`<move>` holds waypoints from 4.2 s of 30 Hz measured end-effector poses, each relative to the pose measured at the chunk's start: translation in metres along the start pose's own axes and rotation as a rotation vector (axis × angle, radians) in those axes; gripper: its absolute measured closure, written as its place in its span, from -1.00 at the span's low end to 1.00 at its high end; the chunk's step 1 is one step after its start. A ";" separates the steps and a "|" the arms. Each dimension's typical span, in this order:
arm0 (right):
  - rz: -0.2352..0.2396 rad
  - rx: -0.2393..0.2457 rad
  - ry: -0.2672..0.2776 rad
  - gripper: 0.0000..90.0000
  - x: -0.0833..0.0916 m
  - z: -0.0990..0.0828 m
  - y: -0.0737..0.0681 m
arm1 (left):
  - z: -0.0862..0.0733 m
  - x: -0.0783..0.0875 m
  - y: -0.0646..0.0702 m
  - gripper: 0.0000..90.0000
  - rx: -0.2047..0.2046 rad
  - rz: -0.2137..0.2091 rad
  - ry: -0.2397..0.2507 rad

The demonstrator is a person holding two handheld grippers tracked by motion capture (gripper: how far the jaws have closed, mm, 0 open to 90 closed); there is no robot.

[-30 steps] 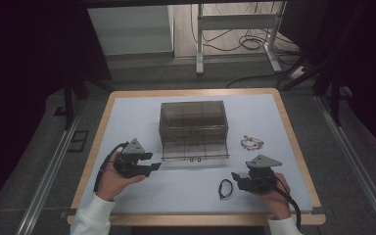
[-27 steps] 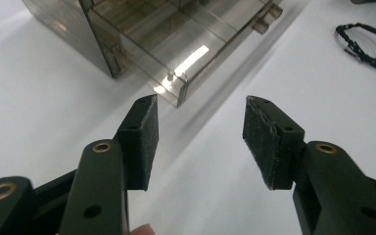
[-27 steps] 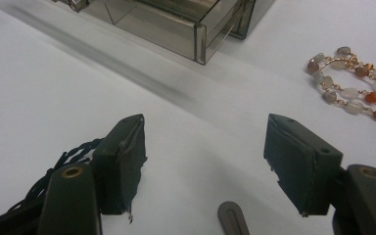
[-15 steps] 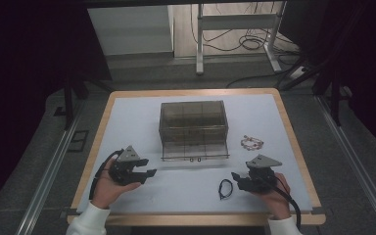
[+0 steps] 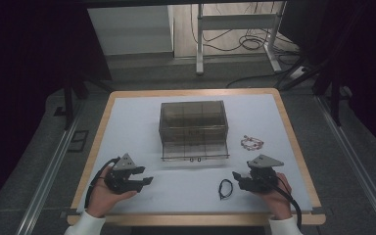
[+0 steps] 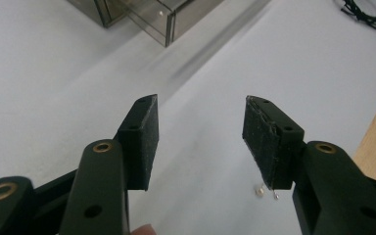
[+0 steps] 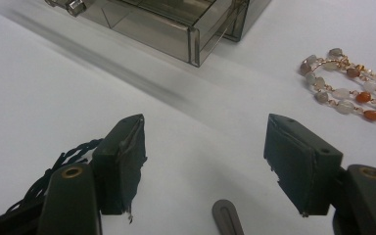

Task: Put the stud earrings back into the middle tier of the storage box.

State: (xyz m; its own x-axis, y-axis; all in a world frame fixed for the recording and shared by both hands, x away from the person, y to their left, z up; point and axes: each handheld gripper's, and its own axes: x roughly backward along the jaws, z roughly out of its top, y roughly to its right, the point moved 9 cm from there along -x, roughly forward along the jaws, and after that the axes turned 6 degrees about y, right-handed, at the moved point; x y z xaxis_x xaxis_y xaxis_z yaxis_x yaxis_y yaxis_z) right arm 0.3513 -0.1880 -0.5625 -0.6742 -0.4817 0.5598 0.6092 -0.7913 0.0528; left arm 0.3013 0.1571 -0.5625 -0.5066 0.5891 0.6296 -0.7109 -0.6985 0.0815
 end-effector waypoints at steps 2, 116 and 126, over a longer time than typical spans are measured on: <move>0.001 0.002 -0.003 -0.29 0.000 0.000 -0.001 | -0.003 0.001 0.001 0.07 0.000 -0.001 -0.003; -0.008 -0.003 -0.007 -0.31 0.000 -0.002 0.003 | 0.033 -0.008 0.003 0.92 -0.049 -0.055 -0.020; -0.008 -0.002 -0.011 -0.31 -0.001 -0.002 0.003 | 0.050 -0.013 -0.003 0.92 -0.049 -0.047 -0.011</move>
State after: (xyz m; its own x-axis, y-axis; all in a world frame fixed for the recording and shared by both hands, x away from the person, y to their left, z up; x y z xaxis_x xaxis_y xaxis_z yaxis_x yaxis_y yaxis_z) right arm 0.3527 -0.1907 -0.5649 -0.6746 -0.4711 0.5683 0.6029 -0.7959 0.0559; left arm 0.3344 0.1309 -0.5322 -0.4667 0.6162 0.6344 -0.7571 -0.6492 0.0737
